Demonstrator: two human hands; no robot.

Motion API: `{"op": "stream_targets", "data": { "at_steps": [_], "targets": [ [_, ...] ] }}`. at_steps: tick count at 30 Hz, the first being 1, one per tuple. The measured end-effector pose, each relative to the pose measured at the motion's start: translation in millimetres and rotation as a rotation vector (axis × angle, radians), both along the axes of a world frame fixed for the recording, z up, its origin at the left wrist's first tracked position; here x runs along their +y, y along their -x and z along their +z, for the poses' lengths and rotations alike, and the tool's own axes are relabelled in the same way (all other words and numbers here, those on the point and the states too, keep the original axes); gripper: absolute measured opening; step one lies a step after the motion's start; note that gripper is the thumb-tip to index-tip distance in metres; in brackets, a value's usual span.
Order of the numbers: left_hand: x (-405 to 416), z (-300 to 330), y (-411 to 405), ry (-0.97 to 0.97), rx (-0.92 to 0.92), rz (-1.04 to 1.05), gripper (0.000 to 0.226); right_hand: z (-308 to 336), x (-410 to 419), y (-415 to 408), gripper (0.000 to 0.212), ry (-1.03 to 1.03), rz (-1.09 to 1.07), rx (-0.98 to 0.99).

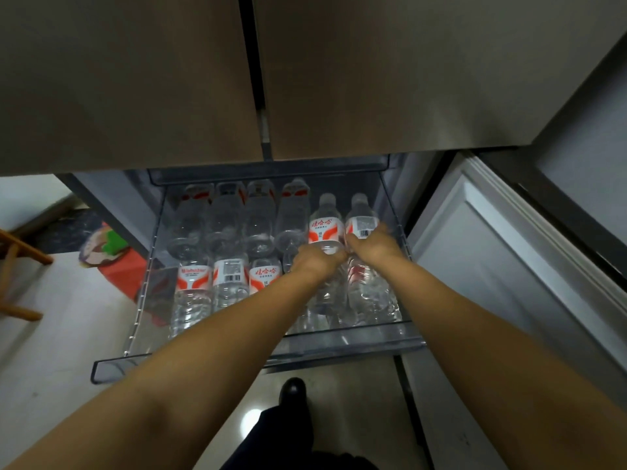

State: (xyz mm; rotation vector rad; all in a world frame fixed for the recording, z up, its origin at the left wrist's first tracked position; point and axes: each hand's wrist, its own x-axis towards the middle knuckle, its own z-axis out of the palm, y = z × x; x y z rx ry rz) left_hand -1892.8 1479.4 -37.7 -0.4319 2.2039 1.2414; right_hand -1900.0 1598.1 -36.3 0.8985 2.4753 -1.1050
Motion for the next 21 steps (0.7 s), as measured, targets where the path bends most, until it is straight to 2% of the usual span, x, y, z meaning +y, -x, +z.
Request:
{"op": "stream_targets", "data": {
  "at_steps": [2, 4, 8, 13, 17, 21],
  "targets": [
    [-6.1, -0.6, 1.5, -0.097, -0.011, 0.000, 0.047, 3.9, 7.5, -1.0, 0.072, 0.048, 0.002, 0.044],
    [-15.8, 2.7, 2.7, -0.242, -0.075, 0.014, 0.050, 8.7, 15.7, -3.9, 0.060, 0.183, -0.046, 0.102],
    [-35.0, 26.2, -2.2, -0.558, -0.273, 0.009, 0.043, 22.9, 23.9, -23.5, 0.053, 0.570, -0.132, 0.078],
    [-45.5, 49.6, -20.7, -0.794, -0.295, -0.068, 0.030, 55.1, 22.7, -50.4, 0.046, 0.987, -0.223, 0.160],
    [-50.2, 72.2, -39.9, -1.006, -0.294, -0.063, 0.034, 93.8, 22.8, -64.3, 0.047, 1.105, -0.219, 0.190],
    [-54.0, 83.1, -59.4, -1.058, -0.264, -0.113, 0.048, 104.9, 21.4, -94.0, 0.042, 1.154, -0.153, 0.197]
  ]
}}
